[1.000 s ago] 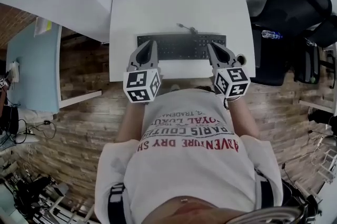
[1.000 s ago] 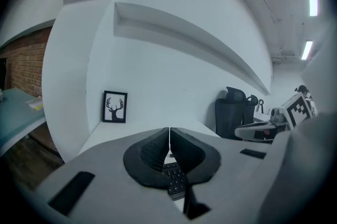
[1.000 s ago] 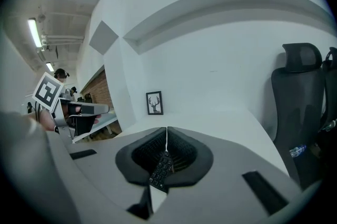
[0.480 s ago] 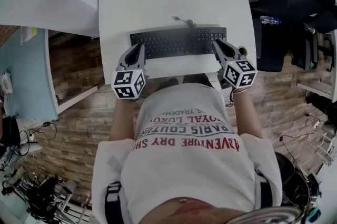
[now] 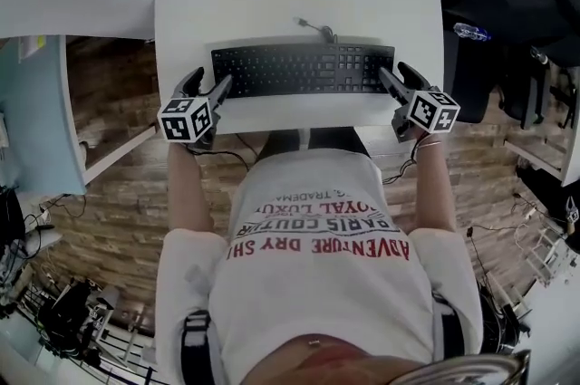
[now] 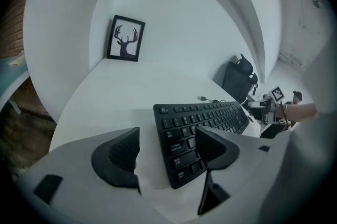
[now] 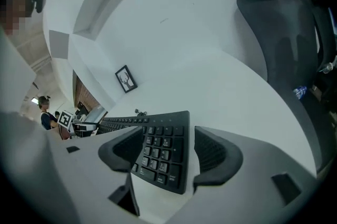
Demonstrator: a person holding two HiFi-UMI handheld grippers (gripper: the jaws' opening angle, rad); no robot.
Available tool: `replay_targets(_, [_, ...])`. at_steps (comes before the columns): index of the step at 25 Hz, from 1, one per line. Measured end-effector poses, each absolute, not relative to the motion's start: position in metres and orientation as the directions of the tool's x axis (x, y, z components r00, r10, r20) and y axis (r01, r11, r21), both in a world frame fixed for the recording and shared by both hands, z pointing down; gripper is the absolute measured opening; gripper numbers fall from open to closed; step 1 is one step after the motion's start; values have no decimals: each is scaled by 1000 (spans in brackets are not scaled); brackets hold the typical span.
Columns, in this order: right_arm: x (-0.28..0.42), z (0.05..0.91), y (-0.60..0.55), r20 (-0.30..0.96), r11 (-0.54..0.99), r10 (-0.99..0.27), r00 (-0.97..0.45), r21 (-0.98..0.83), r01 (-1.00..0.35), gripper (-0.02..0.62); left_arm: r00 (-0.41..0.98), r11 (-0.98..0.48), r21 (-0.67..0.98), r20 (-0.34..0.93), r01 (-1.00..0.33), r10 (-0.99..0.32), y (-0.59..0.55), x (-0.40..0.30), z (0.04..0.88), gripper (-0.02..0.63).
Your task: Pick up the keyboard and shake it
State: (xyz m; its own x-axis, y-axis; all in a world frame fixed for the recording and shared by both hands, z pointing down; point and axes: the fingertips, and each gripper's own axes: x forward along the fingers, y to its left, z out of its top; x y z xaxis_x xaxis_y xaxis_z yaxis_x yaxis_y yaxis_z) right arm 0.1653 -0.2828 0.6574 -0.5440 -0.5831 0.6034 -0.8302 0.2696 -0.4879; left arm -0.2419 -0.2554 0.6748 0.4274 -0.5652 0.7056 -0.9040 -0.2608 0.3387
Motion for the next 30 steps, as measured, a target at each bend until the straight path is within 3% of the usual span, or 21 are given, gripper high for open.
replay_targets(12, [150,694,-283,634,333,-415,-653,-562,-757,295,527,-332,413,728,-848,-438,-265,-223,696,327])
replay_targets(16, [148,699,-282,665,352,-400,-630,-523,-776,294,557,-347,442,725,-827,-405,-265,-221,697,325])
replay_targets(17, [149,700,-283,678,359,-394,-620,-508,-783,293,572,-342,463,722,-817,-388,-265,-220,697,321])
replay_targets(18, [149,701,-283,689,360,-385,-614,-500,-788,293,592,-332,493,717,-804,-368,-265,-218,697,271])
replay_targets(20, [150,701,-284,700,354,-371,-611,-501,-790,293,617,-317,531,710,-786,-340,-266,-215,697,271])
replay_targets(30, [151,700,-283,722,326,-344,-601,-508,-797,273,620,-304,541,688,-784,-376,-264,-213,693,271])
